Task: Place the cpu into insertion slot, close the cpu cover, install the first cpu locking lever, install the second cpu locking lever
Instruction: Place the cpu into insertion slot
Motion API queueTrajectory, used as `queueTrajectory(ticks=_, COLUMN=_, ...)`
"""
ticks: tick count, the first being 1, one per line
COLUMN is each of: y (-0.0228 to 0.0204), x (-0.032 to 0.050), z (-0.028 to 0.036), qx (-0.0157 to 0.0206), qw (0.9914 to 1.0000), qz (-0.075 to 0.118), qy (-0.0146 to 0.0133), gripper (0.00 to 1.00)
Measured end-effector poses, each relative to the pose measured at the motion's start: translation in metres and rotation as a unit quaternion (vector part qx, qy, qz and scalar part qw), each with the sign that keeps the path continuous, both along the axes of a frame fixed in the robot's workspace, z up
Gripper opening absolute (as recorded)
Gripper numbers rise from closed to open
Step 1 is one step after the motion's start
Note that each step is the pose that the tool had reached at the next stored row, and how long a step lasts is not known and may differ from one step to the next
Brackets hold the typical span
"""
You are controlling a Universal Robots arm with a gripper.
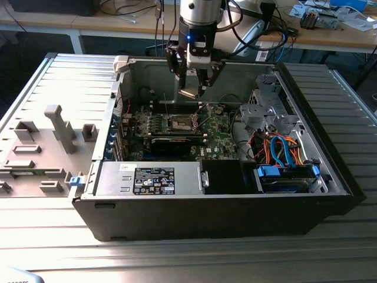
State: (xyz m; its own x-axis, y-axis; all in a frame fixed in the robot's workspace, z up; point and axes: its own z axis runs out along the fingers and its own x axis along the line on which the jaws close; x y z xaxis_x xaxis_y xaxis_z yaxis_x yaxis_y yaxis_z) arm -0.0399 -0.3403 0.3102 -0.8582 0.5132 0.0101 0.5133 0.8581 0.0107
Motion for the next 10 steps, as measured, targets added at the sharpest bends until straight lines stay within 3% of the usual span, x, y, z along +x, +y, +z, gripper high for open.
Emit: queueTrajectory(ticks=10, y=0.0, x=0.0, z=-0.0003, qx=0.0, qw=0.99998, qz=-0.006, qy=0.0, gripper=0.54)
